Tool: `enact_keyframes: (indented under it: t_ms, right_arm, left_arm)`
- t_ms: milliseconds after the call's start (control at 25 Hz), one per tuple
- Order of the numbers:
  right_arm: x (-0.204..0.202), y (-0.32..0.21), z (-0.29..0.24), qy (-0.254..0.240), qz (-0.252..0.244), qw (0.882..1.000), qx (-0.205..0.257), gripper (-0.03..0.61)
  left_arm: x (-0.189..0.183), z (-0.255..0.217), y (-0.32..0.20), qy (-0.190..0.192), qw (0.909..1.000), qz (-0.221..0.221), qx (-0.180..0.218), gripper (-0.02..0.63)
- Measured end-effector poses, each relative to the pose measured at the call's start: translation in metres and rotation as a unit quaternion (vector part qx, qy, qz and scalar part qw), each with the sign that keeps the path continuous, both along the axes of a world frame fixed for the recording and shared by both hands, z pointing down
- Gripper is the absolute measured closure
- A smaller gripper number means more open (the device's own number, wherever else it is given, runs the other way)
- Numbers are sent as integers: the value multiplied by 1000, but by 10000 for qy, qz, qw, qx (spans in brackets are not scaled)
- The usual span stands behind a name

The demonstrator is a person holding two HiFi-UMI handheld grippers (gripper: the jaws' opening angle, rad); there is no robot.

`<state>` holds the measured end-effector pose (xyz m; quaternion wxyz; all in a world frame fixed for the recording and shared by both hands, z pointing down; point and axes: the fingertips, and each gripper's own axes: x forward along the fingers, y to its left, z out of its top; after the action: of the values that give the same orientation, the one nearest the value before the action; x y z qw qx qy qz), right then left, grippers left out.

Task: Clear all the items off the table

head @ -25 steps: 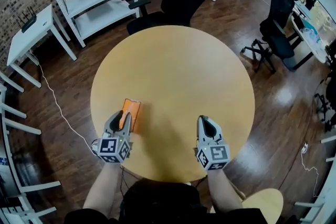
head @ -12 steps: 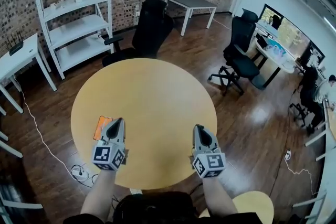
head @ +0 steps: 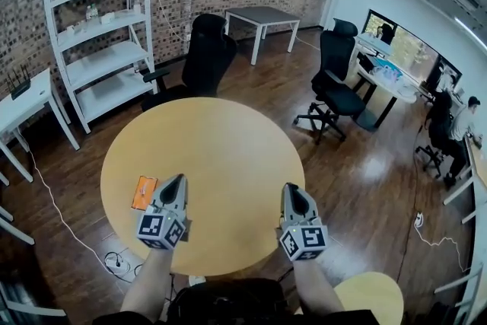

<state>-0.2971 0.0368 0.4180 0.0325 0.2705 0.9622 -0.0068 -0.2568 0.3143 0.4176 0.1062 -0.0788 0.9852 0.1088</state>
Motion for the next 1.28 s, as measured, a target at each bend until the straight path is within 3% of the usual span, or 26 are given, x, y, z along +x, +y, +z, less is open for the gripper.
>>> enact_keyframes:
  t_ms: [520, 1080, 1280]
  right_arm:
    - [8, -12, 3, 13, 62, 9999, -97, 577]
    - [16, -69, 4, 79, 614, 9981, -31, 575]
    - [13, -66, 5, 33, 544, 9985, -14, 575]
  left_arm:
    - [-4, 0, -15, 47, 9999, 121, -74, 614]
    - [-29, 7, -76, 149, 9967, 793, 13, 614]
    - [-29, 6, -81, 157, 9959, 874, -196, 614]
